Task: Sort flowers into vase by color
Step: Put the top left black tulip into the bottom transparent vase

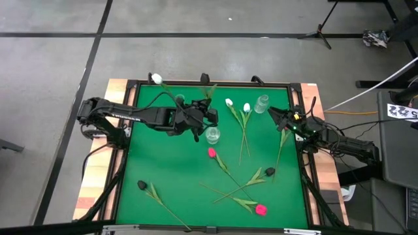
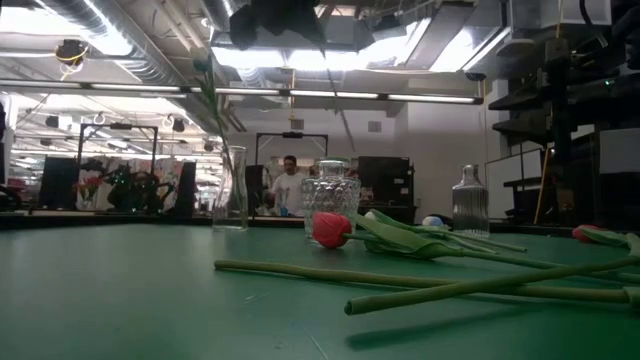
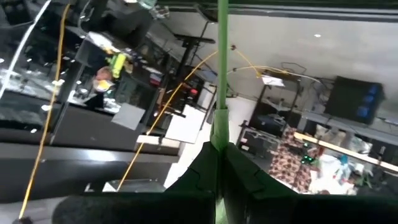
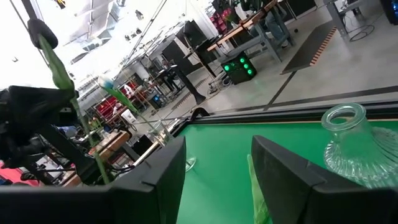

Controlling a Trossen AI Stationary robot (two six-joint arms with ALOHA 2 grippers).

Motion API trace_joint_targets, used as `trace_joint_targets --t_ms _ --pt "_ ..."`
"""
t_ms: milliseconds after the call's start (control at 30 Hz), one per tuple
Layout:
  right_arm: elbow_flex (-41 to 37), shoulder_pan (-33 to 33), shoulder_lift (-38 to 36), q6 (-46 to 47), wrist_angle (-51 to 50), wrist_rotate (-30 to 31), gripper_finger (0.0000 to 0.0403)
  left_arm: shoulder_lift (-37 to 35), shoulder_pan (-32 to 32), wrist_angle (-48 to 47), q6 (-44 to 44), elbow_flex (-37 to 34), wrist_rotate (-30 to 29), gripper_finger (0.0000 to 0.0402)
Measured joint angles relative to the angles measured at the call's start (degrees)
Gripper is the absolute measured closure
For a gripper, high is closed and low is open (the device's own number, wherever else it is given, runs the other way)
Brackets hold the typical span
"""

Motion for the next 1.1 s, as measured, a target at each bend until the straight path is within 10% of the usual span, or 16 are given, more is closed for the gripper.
trace_joint_targets --t_ms 1100 --pt "0.0 0.0 0.0 -1.3 0.0 2.9 0.0219 -6.0 -0.2 -0.1 -0.6 -9.4 -0.4 0.0401"
